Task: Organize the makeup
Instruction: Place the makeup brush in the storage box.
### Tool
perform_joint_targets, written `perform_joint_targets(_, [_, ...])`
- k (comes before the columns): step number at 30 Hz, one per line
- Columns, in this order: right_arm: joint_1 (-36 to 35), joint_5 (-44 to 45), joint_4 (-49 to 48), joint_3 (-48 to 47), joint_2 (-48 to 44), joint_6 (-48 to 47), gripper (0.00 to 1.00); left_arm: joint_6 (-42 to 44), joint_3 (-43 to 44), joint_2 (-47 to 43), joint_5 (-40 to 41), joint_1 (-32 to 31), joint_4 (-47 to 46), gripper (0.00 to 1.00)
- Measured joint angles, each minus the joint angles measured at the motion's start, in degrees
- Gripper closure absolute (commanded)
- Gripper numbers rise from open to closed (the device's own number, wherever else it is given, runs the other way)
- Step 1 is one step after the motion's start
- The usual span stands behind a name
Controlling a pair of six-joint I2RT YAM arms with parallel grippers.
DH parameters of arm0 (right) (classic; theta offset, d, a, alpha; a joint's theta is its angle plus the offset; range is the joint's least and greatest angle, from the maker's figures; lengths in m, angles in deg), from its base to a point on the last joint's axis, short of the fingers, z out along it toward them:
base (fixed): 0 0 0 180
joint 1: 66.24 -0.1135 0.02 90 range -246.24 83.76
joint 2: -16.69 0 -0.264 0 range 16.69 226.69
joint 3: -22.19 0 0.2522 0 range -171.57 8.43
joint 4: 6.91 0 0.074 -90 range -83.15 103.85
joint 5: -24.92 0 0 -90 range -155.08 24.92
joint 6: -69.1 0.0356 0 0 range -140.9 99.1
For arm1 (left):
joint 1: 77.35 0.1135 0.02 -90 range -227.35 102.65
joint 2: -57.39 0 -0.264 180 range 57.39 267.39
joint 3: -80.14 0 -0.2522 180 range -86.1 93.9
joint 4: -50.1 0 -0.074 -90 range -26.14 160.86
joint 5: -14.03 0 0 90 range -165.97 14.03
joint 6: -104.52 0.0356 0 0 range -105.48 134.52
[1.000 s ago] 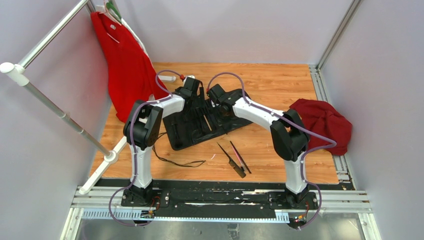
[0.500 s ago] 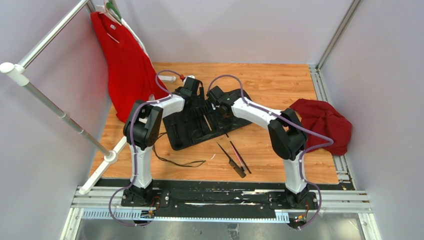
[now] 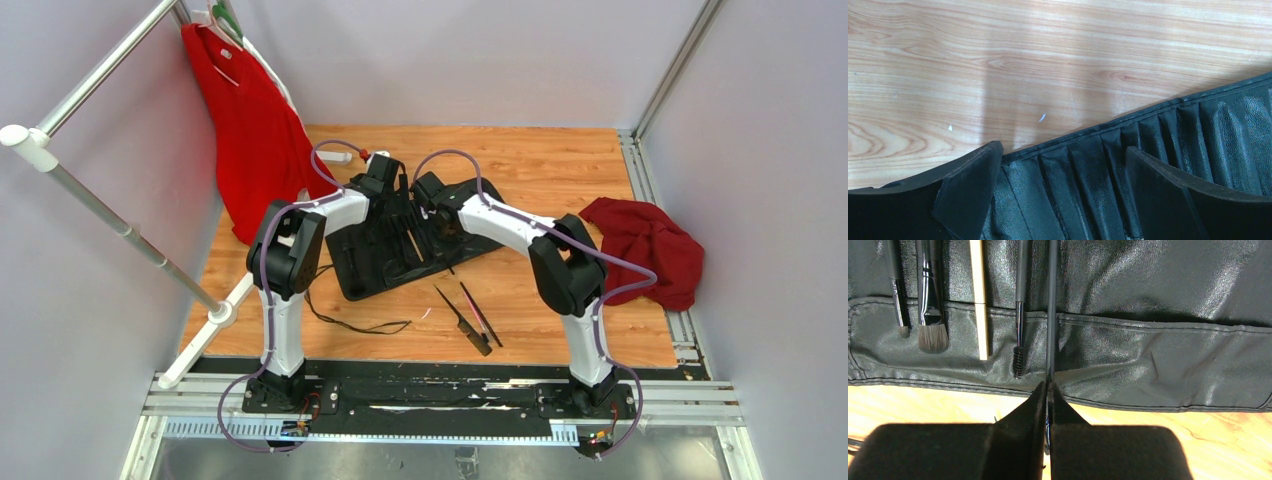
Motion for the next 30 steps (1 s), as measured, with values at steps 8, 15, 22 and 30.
perform_joint_targets(8, [0.00,-0.20,-0.17,-0.68,1.53,0.00,0.99,0.02,0.00,0.02,-0.02,0.02,0.00,0.01])
perform_joint_targets(15, [0.11,-0.20,-0.66,-0.70,1.55,0.00,0.99,0.02,-0.15,0.00,-0.02,0.02,-0.20,0.01])
perform_joint_targets(22, [0.55,-0.17,-1.46,-1.31,1.92,0.00,0.99,0.04,-0.15,0.00,-0.02,0.02,-0.24,0.01])
perform_joint_targets(30, [0.59,-0.20,-2.16,-2.38,2.38,-0.02,0.99,0.04,-0.20,0.00,-0.02,0.02,-0.28,0.01])
